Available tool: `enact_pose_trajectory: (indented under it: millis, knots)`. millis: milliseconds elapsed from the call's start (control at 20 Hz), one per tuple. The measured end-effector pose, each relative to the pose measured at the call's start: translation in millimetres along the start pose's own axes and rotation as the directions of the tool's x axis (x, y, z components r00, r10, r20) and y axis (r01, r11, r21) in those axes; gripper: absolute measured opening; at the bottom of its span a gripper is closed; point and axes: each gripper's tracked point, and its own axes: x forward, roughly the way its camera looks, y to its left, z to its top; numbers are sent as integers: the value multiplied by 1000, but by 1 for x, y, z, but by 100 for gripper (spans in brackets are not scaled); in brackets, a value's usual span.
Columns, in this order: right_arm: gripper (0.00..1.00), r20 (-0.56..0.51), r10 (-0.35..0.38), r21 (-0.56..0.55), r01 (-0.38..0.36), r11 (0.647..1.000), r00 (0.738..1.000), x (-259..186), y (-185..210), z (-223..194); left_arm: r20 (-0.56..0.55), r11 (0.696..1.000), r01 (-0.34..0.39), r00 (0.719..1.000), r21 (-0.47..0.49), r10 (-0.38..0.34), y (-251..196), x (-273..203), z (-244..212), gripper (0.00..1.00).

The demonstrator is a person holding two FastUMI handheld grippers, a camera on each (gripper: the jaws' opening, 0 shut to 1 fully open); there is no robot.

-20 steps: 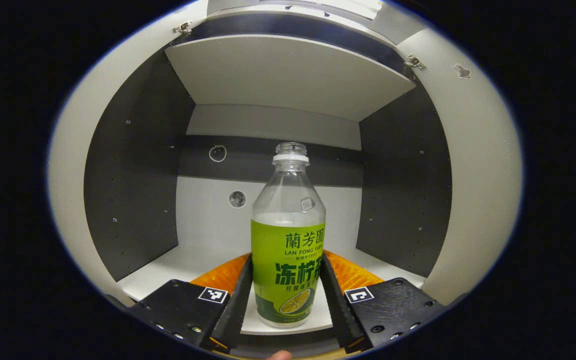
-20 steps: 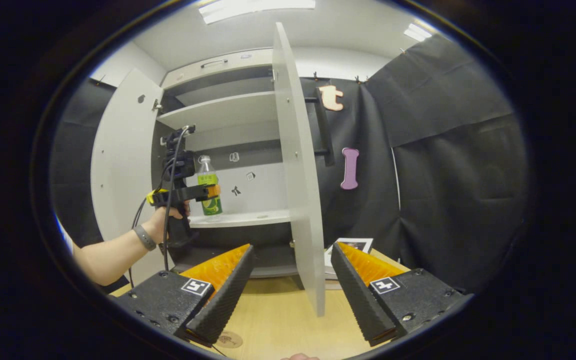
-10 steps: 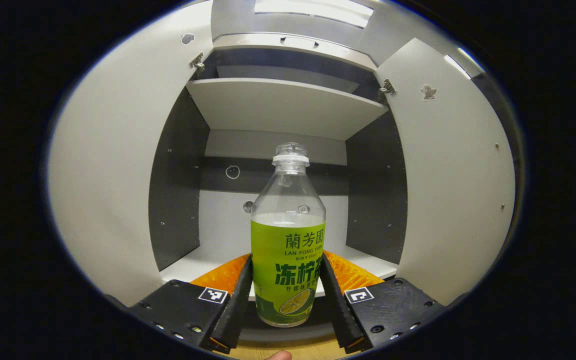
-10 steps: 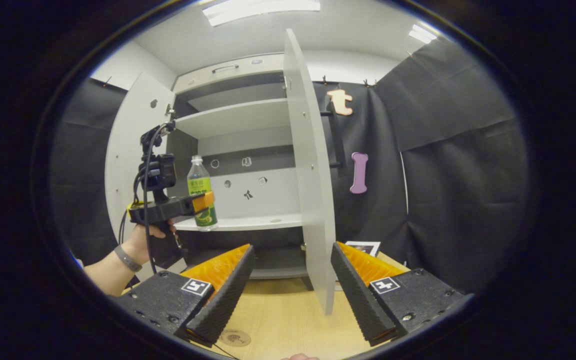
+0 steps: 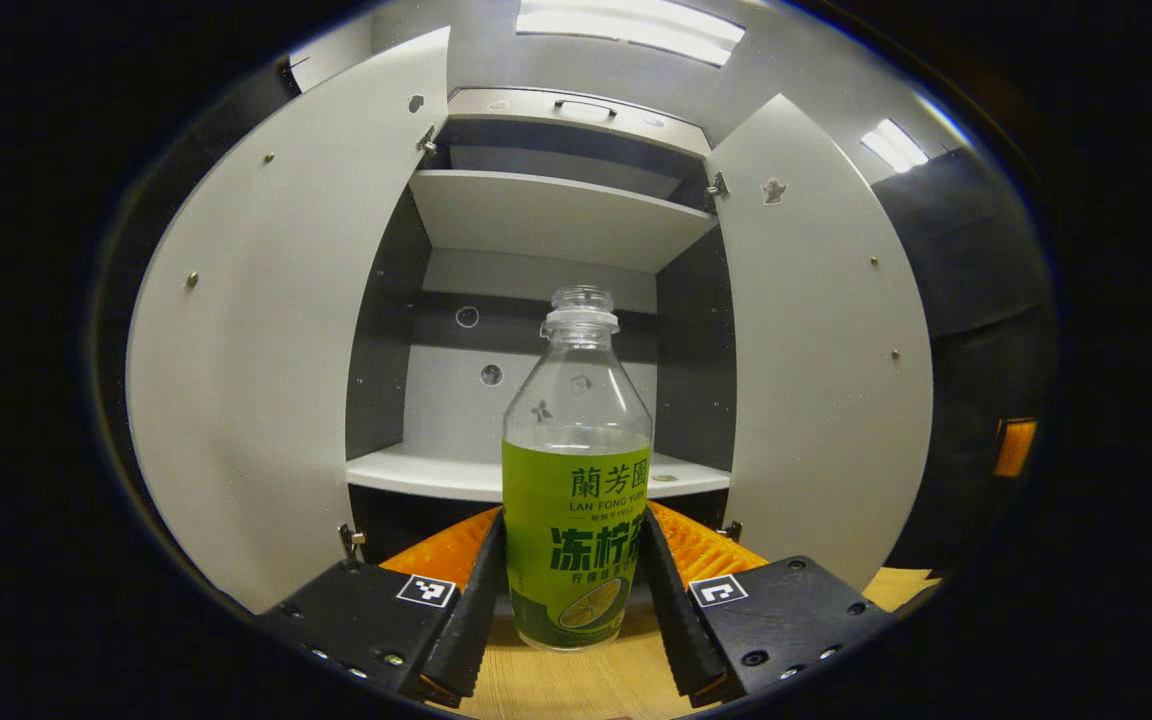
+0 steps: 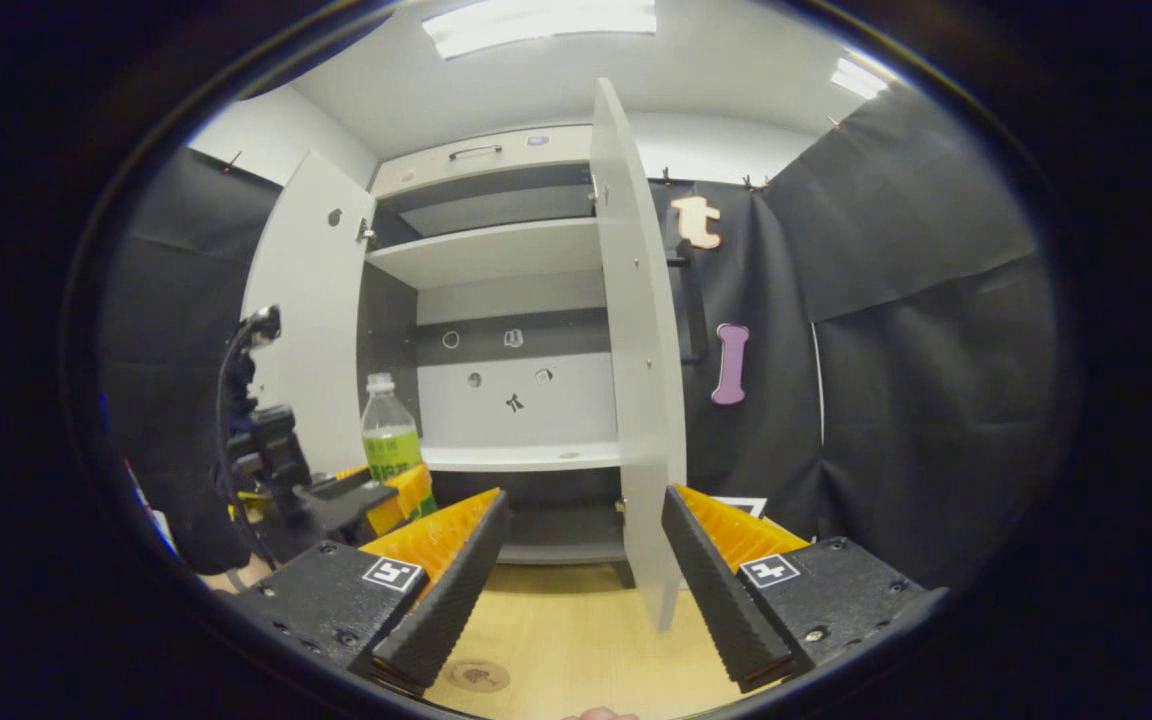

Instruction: Grasp the bottle in the cabinet with the left hand and place it on the coaster, then close the right door with the right hand and the left door with the left hand.

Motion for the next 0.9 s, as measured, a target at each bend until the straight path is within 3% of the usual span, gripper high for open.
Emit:
enact_pose_trajectory:
  millis: [200, 300, 500, 550, 650, 900]
  knots:
    - [100, 17, -16, -37, 17, 999, 1000, -6, -7, 15, -12, 1000, -2, 1000, -7, 2, -17, -36, -47, 73]
    - [100, 36, -44, -91, 47, 995, 998, -7, -14, 23, -52, 999, -20, 998, 26, 22, -20, -52, -77, 70]
    - [100, 62, -78, -125, 85, 989, 995, -4, -20, 36, -126, 999, 22, 992, 45, -16, -36, -83, -135, 70]
    - [100, 68, -94, -126, 102, 987, 993, -3, -23, 38, -133, 999, 26, 991, 36, -21, -39, -89, -144, 67]
    - [98, 69, -102, -122, 110, 986, 992, -4, -24, 39, -150, 999, 14, 989, 38, -8, -40, -96, -161, 73]
    - [100, 43, -94, -140, 99, 985, 995, -1, -20, 30, -164, 1000, -7, 986, 27, 12, -38, -99, -186, 70]
